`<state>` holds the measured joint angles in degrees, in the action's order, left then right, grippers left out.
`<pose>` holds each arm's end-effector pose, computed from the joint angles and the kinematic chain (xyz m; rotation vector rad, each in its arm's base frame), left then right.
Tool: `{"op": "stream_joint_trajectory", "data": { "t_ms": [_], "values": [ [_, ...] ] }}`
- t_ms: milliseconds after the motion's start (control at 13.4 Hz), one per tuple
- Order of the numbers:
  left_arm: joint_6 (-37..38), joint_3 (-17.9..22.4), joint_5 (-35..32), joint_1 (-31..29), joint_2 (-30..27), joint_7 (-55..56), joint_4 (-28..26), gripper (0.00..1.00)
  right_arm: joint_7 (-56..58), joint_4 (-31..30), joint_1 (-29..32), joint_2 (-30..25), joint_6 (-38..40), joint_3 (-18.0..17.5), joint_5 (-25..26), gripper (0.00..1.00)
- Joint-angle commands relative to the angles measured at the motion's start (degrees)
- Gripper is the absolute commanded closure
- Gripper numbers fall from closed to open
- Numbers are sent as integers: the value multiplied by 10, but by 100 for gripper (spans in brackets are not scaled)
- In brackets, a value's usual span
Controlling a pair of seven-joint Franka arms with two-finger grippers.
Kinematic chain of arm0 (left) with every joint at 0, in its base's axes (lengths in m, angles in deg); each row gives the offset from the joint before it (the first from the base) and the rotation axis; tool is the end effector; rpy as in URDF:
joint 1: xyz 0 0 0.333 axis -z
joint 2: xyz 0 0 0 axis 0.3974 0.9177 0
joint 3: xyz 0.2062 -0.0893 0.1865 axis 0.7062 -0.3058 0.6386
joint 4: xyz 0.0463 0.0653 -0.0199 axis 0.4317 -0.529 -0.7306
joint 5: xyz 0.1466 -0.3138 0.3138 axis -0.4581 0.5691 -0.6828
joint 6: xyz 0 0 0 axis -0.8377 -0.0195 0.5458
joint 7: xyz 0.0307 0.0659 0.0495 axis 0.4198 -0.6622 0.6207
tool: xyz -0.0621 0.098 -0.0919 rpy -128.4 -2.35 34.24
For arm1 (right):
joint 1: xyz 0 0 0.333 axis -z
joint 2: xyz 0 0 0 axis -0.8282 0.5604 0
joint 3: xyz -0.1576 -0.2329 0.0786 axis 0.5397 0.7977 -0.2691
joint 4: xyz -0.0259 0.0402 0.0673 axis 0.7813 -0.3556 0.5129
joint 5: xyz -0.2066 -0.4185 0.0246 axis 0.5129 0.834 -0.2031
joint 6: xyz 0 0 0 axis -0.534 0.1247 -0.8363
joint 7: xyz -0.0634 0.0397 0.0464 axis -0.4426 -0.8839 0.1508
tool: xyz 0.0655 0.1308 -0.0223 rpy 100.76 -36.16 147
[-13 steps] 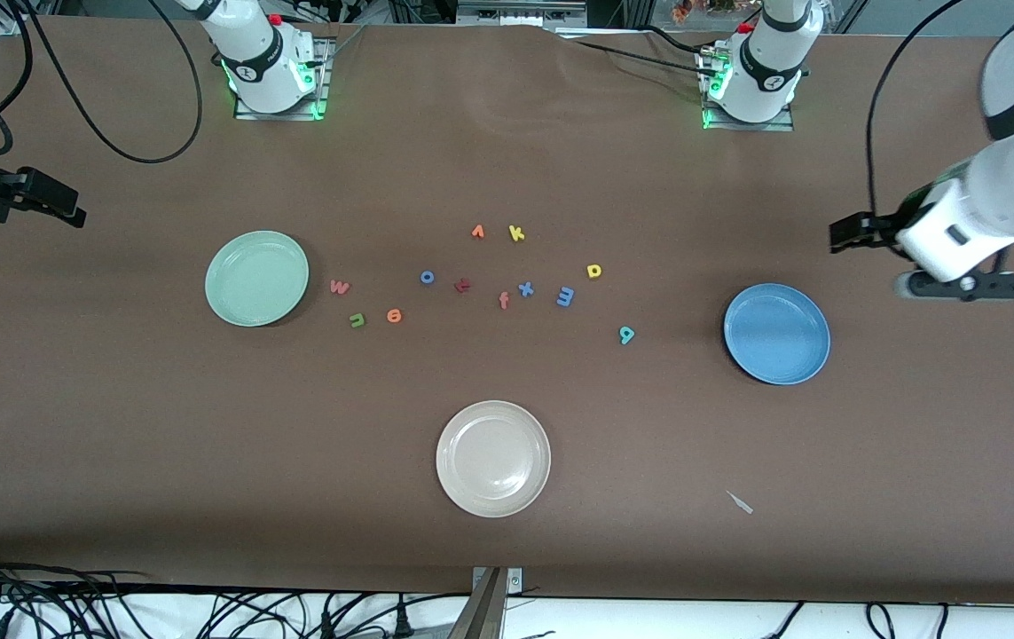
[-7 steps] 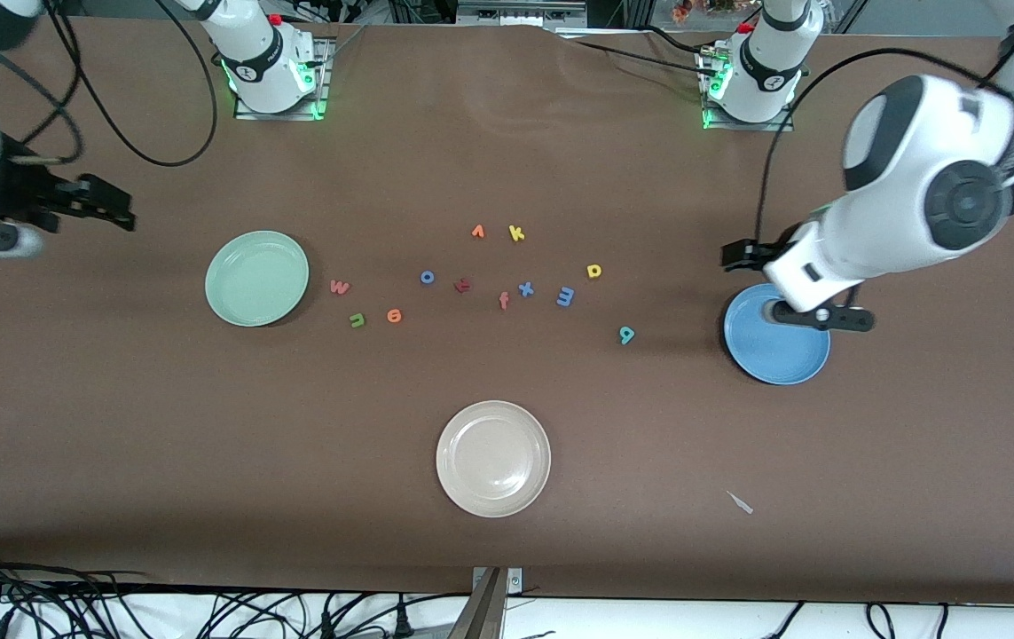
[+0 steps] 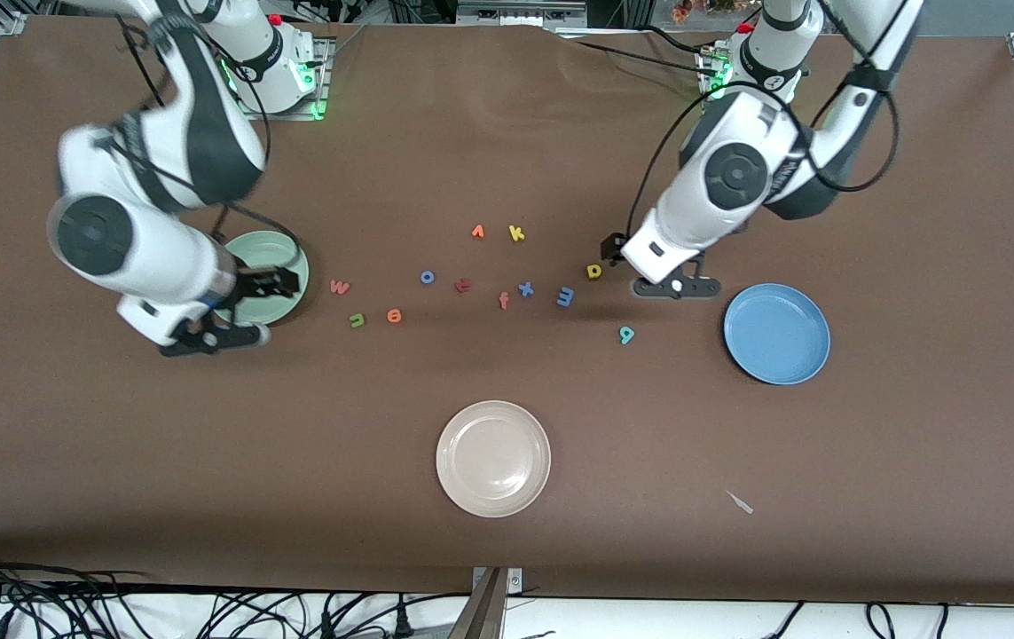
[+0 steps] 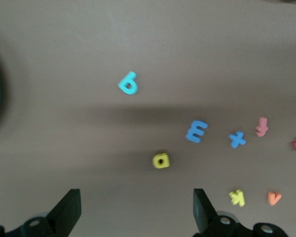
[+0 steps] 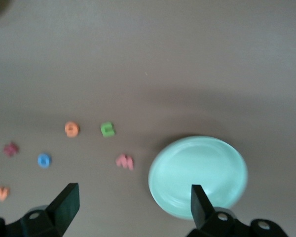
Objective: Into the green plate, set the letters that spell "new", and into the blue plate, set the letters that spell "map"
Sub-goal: 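Reach the right gripper to green c while the left gripper reaches yellow a, then grasp green c with the right gripper while the left gripper grasps yellow a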
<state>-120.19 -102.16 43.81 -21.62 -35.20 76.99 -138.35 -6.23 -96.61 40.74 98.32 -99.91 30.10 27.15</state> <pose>0.5271 -0.3437 0.2115 3.0269 0.1059 -0.2157 0.6727 0.2073 0.2781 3.0944 0.1765 -0.2749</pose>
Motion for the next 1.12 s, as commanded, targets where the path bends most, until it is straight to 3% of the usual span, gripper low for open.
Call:
{"op": "stream_joint_trajectory", "data": {
  "t_ms": [0,149,299,374,448,747,897,1046],
  "values": [
    [-105,-14,-15,17,-8,62,-77,0,-31,-23,-20,33,-91,4,2,1],
    [-119,-14,-68,32,30,141,-75,0,-32,-88,-22,35,-190,4,2,6],
    [-139,-14,-149,43,82,230,-57,0,-32,-165,-26,32,-297,3,2,20],
    [-139,-14,-191,51,102,274,-49,0,-32,-189,-27,32,-328,3,2,35],
    [-139,-14,-228,52,115,319,-42,0,-32,-210,-31,32,-351,3,2,39],
    [-138,-13,-267,65,173,361,-2,0,-61,-237,-54,35,-374,3,2,39],
    [-138,-11,-269,65,179,354,-1,11,-62,-239,-61,37,-382,3,2,39],
    [-137,-10,-275,64,186,351,-1,16,-62,-246,-62,38,-387,4,2,39]
  ]
}}
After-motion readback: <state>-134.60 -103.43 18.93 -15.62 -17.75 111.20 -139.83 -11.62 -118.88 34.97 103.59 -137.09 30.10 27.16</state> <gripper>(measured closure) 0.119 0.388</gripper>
